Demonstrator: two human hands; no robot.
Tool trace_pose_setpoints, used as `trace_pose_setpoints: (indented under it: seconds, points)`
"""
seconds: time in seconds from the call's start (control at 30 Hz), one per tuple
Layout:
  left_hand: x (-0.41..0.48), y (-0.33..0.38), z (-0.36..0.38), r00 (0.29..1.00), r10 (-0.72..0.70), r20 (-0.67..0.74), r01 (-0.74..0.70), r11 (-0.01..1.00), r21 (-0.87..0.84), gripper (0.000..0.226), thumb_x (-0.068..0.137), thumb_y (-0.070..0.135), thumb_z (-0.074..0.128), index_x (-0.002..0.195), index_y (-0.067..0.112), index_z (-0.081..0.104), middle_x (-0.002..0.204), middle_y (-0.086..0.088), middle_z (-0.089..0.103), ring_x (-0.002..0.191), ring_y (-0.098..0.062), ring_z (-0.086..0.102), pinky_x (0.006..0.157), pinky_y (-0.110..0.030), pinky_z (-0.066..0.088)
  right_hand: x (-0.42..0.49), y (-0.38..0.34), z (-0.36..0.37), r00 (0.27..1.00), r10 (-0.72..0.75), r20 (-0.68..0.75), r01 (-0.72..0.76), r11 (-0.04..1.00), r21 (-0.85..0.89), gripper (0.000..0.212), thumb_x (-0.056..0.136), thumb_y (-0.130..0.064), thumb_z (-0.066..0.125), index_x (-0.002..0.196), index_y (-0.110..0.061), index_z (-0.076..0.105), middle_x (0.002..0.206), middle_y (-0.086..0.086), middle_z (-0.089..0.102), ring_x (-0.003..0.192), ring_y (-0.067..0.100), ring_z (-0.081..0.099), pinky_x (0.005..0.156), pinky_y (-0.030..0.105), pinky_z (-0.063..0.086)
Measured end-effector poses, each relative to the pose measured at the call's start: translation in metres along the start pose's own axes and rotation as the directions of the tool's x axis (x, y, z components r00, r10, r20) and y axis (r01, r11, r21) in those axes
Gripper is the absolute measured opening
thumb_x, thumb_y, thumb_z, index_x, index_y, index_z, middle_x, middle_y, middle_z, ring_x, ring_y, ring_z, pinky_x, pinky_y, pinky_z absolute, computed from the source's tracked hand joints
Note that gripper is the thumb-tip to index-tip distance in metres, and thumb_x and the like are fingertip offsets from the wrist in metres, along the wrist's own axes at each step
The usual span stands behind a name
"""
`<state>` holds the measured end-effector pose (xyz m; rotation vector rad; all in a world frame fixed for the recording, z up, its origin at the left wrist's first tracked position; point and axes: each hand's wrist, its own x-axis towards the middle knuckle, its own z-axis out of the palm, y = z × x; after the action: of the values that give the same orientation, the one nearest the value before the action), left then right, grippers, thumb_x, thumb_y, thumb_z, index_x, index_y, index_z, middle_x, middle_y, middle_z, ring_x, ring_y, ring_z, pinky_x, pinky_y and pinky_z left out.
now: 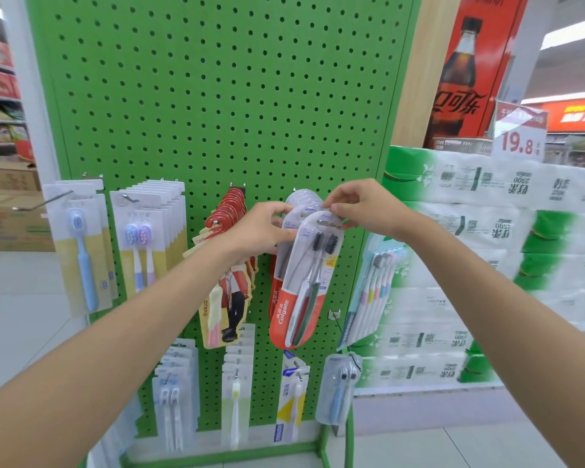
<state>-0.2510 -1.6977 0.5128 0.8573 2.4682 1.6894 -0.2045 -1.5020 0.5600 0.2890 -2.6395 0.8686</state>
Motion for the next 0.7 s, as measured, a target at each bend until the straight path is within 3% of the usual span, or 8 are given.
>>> trace_pose_setpoints:
  seconds: [0.13,0.3,0.43,0.53,0.6,0.7]
  points:
    - [0.003,-0.002,0.006,0.999,0.044,0.019,-0.045,0.997,0.066,0.032,0.091,0.015,0.068,0.122,0.022,0.063,0.108,-0.001,0.071,0.103,-0.025,0.067,0.085,-0.042,0.058,0.001,0.003,-0.002,0.999,-0.025,-0.031,0.023,0.998,-0.063,0.016,0.095,-0.007,0.057,0.092,-0.018,0.068,0.091,0.010,0.071,0.088,0.029,0.068,0.086,0.045,0.056]
    - [0.004,-0.001,0.005,0.994,0.091,0.067,-0.096,0.992,0.077,0.034,0.095,0.012,0.063,0.127,0.022,0.063,0.105,0.011,0.068,0.106,-0.011,0.063,0.081,-0.024,0.056,0.001,0.006,-0.002,0.998,-0.040,-0.049,0.037,0.996,-0.078,0.016,0.096,-0.010,0.056,0.096,-0.019,0.069,0.093,0.004,0.069,0.082,0.014,0.063,0.088,0.040,0.054]
    - [0.005,-0.003,0.001,0.990,0.098,0.105,-0.110,0.987,0.114,0.028,0.097,0.015,0.059,0.115,0.034,0.067,0.107,0.004,0.073,0.104,-0.017,0.068,0.091,-0.038,0.057,0.000,0.008,0.002,0.998,-0.049,-0.049,0.044,0.995,-0.089,0.016,0.096,-0.013,0.055,0.099,-0.017,0.070,0.095,0.005,0.070,0.086,0.019,0.064,0.088,0.041,0.054]
    - [0.007,-0.003,0.001,0.988,0.092,0.128,-0.106,0.989,0.105,0.025,0.100,0.014,0.054,0.113,0.027,0.071,0.106,0.002,0.075,0.099,-0.019,0.071,0.087,-0.038,0.059,0.001,0.009,0.005,0.997,-0.051,-0.053,0.045,0.994,-0.098,0.016,0.097,-0.015,0.055,0.100,-0.017,0.071,0.097,0.006,0.071,0.094,0.029,0.066,0.089,0.048,0.052]
    - [0.011,-0.001,-0.001,0.995,0.078,0.057,-0.084,0.990,0.109,0.025,0.099,0.010,0.054,0.117,0.019,0.069,0.106,0.000,0.074,0.095,-0.016,0.072,0.082,-0.033,0.060,0.001,0.009,0.006,0.997,-0.050,-0.063,0.044,0.995,-0.088,0.019,0.098,-0.017,0.054,0.103,-0.016,0.072,0.099,0.005,0.071,0.096,0.029,0.066,0.090,0.048,0.052]
    - [0.024,0.003,-0.008,0.978,0.102,-0.184,-0.079,0.989,0.127,0.021,0.095,0.003,0.058,0.108,0.016,0.069,0.101,-0.002,0.071,0.092,-0.016,0.070,0.077,-0.027,0.060,0.000,0.007,0.006,0.997,-0.051,-0.065,0.047,0.997,-0.066,0.022,0.099,-0.018,0.051,0.109,-0.015,0.071,0.104,0.003,0.071,0.100,0.022,0.065,0.093,0.042,0.051]
